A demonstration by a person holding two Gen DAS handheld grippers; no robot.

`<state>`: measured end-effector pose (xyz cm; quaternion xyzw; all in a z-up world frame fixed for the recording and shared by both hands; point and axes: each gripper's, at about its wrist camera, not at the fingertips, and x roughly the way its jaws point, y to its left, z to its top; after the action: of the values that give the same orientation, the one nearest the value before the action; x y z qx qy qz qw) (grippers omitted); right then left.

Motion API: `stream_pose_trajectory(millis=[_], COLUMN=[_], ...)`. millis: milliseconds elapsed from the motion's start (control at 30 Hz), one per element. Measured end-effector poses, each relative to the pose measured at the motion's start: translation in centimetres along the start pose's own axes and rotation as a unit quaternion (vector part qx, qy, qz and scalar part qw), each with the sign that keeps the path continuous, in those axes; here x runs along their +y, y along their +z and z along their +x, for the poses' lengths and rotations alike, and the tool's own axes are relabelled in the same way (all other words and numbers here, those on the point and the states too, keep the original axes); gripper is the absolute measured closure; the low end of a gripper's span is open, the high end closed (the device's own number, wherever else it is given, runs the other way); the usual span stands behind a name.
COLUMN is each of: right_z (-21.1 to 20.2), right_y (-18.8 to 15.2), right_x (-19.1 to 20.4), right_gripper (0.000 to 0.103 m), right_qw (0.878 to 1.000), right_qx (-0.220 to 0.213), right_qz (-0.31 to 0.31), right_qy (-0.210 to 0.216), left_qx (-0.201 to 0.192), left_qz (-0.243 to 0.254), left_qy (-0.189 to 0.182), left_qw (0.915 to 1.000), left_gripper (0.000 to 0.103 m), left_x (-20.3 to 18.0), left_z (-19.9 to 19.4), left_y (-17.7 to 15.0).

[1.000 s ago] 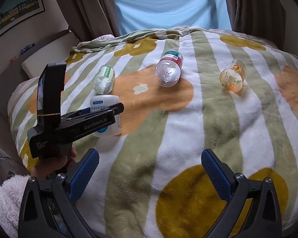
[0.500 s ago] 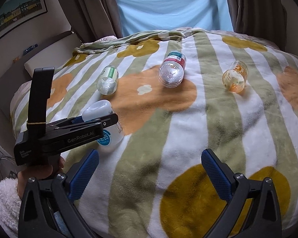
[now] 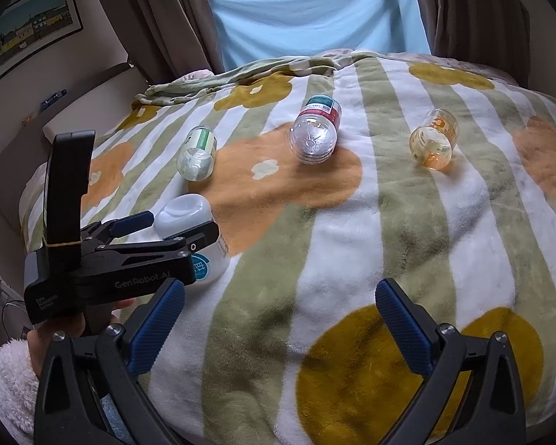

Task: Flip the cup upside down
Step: 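Lower the white cup onto the bed and open the left gripper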

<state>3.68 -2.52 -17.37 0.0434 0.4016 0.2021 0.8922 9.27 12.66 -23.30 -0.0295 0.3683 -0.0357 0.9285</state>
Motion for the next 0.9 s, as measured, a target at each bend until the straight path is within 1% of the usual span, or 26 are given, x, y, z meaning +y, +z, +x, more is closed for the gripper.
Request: stream_pose_trajectory(millis=[300, 367, 433, 567, 633, 700, 800, 900], right_z=[-0.2, -0.6, -1.2, -2.9, -4.1, -5.5, -7.5, -9.1], right_y=[0.3, 0.8, 1.5, 3.4, 4.4, 5.5, 6.9, 7.9], right_x=[0.2, 0.4, 0.6, 1.3, 1.9, 2.9, 4.6, 6.2], right_gripper=[0.000, 0.000, 0.000, 0.000, 0.000, 0.000, 0.000, 0.000], right_qw=[1.000, 1.000, 1.000, 0.999, 0.997, 0.995, 0.989, 0.980], right_qx=[-0.004, -0.008, -0.016, -0.042, -0.061, -0.082, -0.119, -0.163], right_qz=[-0.002, -0.004, -0.009, -0.016, -0.022, -0.031, -0.044, -0.045], right_qy=[0.001, -0.002, -0.008, -0.022, -0.034, -0.048, -0.075, -0.104], left_qx=[0.003, -0.002, -0.015, -0.056, -0.089, -0.127, -0.170, -0.203], left_qz=[0.001, 0.007, 0.012, 0.028, 0.031, 0.034, 0.042, 0.047], left_qy=[-0.008, -0.007, -0.009, -0.001, 0.010, 0.009, 0.016, 0.026], left_qw=[1.0000, 0.9999, 0.9998, 0.9980, 0.9955, 0.9913, 0.9844, 0.9778], left_gripper=[0.001, 0.001, 0.001, 0.001, 0.001, 0.001, 0.000, 0.000], left_x=[0.1, 0.2, 0.4, 1.1, 1.6, 2.2, 3.0, 4.0], left_z=[-0.6, -1.4, -2.8, -6.8, -9.5, -12.5, -16.1, -18.7], left_y=[0.4, 0.7, 1.2, 2.6, 3.3, 3.8, 4.4, 4.7])
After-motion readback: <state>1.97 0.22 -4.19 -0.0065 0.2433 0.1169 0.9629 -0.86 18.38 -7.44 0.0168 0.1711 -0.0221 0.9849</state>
